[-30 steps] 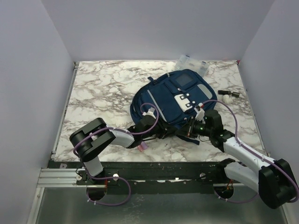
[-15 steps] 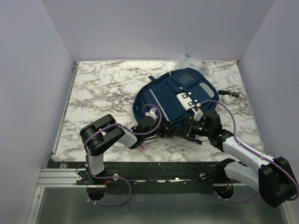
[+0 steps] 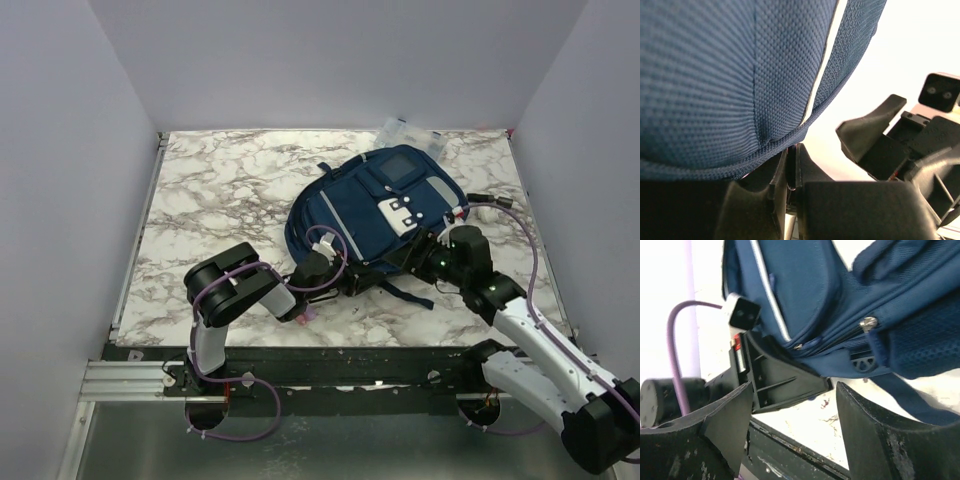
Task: Pack the student bag
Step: Zip the student bag at the center of the board.
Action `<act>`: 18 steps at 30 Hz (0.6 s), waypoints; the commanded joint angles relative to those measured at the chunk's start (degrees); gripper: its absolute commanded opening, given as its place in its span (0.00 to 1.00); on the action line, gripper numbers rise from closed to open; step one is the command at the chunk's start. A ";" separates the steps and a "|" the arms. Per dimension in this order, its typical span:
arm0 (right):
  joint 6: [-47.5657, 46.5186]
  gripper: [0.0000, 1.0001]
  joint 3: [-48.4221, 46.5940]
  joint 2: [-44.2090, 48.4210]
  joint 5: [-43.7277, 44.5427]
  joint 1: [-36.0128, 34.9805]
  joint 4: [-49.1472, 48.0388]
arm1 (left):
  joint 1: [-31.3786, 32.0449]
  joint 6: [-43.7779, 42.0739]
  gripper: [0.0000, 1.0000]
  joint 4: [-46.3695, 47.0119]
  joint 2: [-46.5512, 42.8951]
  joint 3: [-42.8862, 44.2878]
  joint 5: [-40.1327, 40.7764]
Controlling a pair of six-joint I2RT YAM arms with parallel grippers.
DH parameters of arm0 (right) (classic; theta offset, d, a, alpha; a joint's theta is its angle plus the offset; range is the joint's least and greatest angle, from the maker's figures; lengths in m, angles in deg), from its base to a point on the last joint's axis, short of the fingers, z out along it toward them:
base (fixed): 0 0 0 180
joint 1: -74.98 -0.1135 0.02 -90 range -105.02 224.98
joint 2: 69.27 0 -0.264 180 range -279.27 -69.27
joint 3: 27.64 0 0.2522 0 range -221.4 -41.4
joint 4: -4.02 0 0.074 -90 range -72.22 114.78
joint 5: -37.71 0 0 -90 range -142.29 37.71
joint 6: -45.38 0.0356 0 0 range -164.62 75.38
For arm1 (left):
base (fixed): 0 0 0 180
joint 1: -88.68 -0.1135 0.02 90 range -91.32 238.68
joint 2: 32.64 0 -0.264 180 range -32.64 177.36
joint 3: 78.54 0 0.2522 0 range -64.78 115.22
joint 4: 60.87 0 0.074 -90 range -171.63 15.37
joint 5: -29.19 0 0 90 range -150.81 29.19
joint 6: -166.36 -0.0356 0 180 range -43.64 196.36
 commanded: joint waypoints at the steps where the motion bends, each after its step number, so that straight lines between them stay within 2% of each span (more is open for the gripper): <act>1: -0.51 0.71 -2.22 -6.11 5.41 2.52 7.06 | 0.11 -0.41 0.04 6.35 -0.47 -0.72 -1.63; 4: 0.80 0.71 -1.62 -10.18 2.16 2.85 5.73 | 0.50 -2.05 0.00 5.58 -0.96 -1.18 -1.55; 9: 6.05 0.72 2.53 -7.57 1.23 2.89 2.38 | 1.31 -4.46 0.00 2.83 -1.79 -1.11 -2.17; 13: 9.88 0.71 4.07 -5.65 3.78 2.85 2.80 | 1.69 -8.35 0.00 -6.98 -4.44 0.85 -3.49; 15: 10.65 0.71 4.90 -5.70 4.39 2.85 1.66 | 2.06 -14.40 0.00 -15.80 -7.28 2.94 -3.62; 18: 11.33 0.69 6.53 -7.52 9.99 2.86 -3.44 | 2.34 -23.14 0.00 -28.15 -10.72 7.09 -3.33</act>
